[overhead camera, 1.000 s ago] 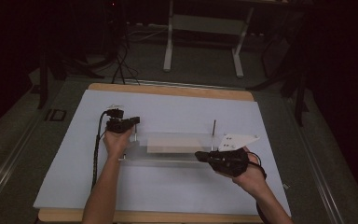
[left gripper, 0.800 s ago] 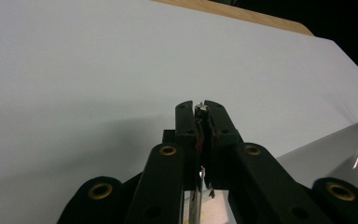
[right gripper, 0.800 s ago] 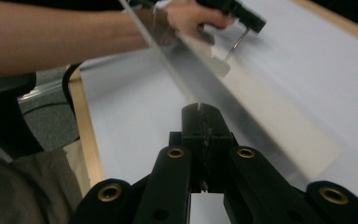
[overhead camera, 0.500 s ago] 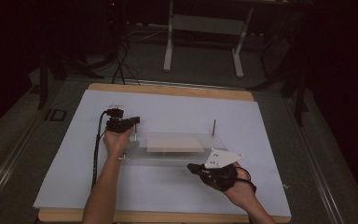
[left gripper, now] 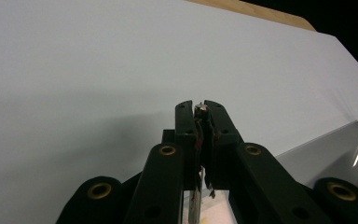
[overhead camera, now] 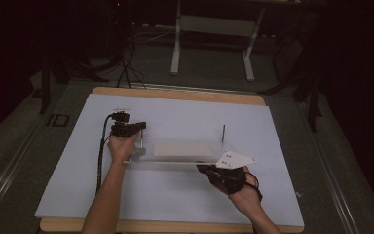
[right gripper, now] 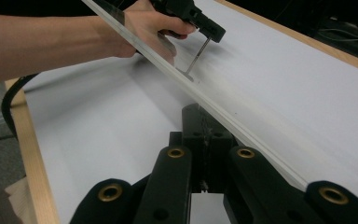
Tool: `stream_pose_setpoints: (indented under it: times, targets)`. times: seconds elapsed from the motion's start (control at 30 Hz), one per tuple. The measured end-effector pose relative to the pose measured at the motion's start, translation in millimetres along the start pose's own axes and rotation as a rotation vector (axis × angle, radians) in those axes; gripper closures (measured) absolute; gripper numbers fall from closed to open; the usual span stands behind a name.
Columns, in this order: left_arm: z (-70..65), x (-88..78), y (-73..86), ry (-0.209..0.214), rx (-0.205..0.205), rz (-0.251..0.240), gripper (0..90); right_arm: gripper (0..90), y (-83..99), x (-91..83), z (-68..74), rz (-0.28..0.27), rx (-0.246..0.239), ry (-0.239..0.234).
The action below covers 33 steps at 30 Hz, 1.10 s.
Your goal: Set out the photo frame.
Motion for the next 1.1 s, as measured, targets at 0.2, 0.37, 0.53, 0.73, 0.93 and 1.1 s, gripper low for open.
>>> stream_pose_setpoints:
  times: [0.2,0.37,0.53,0.73,0.93,1.1]
  targets:
    - [-0.2,-0.7,-0.3,0.011,0.003,0.003,82.4,90.0,-0.4,1.3,-1.2,-0.012,0.016,-0.005]
    - [-1.2,-3.0,0.4,0.02,0.026,0.008,78.3,90.0,-2.4,1.7,-2.8,-0.02,0.027,-0.005]
    - [-2.2,-9.1,-0.8,0.037,0.022,-0.009,74.7,90.0,-3.0,1.8,-3.2,-0.022,0.033,-0.005]
    - [-2.7,-22.0,-1.2,0.027,0.03,-0.028,69.2,90.0,-3.7,1.9,-4.1,-0.027,0.041,-0.006]
    - [-4.8,-36.3,1.4,0.017,0.072,-0.048,64.4,90.0,-5.3,2.1,-5.5,-0.031,0.055,-0.012]
    - [-10.6,-47.5,6.8,0.018,0.123,-0.053,60.9,90.0,-6.6,2.2,-6.7,-0.036,0.063,-0.014]
Point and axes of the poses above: each handheld gripper's, and its own axes: x roughly forward along the jaws, y roughly out of its underside, z roughly to its left, the point moved 4 cm from there along x, roughly forward along the jaws, and after that the axes turned 8 degrees about y, right-handed, at the moved point
